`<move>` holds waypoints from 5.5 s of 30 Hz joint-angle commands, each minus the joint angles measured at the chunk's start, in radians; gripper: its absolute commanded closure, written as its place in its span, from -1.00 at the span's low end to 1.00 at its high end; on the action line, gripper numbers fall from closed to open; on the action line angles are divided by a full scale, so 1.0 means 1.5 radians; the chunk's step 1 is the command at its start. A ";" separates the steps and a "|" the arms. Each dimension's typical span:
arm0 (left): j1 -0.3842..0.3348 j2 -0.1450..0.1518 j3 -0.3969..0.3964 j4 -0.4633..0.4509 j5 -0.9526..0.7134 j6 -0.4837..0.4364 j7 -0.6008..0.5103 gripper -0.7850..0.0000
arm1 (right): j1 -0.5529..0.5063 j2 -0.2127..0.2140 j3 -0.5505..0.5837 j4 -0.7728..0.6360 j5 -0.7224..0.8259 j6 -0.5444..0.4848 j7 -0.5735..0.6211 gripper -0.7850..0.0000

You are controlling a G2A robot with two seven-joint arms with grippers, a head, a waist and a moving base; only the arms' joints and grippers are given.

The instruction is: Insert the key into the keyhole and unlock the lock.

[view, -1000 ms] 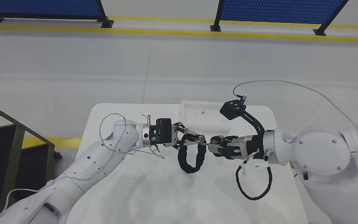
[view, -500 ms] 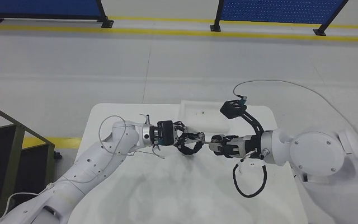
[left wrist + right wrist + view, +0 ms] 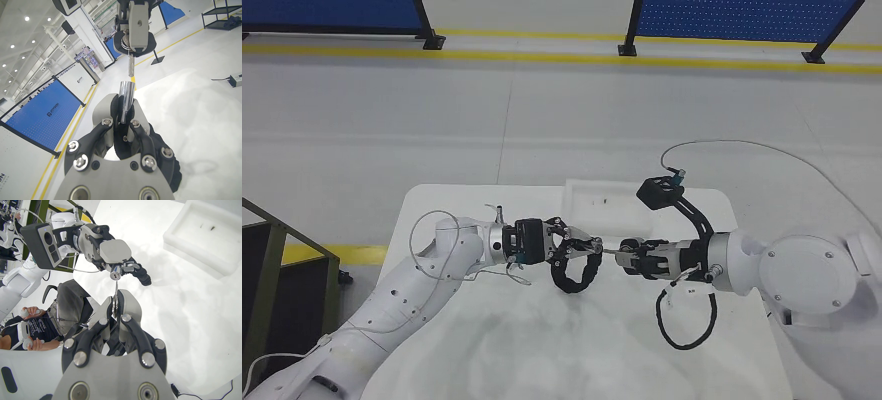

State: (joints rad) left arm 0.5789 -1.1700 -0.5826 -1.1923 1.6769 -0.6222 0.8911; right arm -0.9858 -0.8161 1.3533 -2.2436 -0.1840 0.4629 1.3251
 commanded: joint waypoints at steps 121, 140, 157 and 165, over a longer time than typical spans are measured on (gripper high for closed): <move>-0.034 0.003 0.042 -0.043 -0.448 -0.260 -0.425 1.00 | 0.028 0.048 -0.089 -0.042 -0.130 -0.386 0.117 -1.00; -0.013 0.053 0.011 -0.103 -0.563 -0.260 -0.564 1.00 | 0.045 0.051 -0.107 -0.020 -0.173 -0.579 0.060 -1.00; -0.051 0.047 0.078 -0.069 -0.665 -0.260 -0.601 1.00 | 0.028 0.112 -0.128 -0.069 -0.354 -0.781 -0.142 0.07; -0.071 0.046 0.113 -0.060 -0.689 -0.260 -0.596 1.00 | 0.015 0.125 -0.102 -0.071 -0.390 -0.807 -0.169 0.65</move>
State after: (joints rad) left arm 0.4766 -1.1004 -0.4212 -1.2835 0.6489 -1.0123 -0.0056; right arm -0.9605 -0.6291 1.1948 -2.3500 -0.7654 -0.7437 1.0757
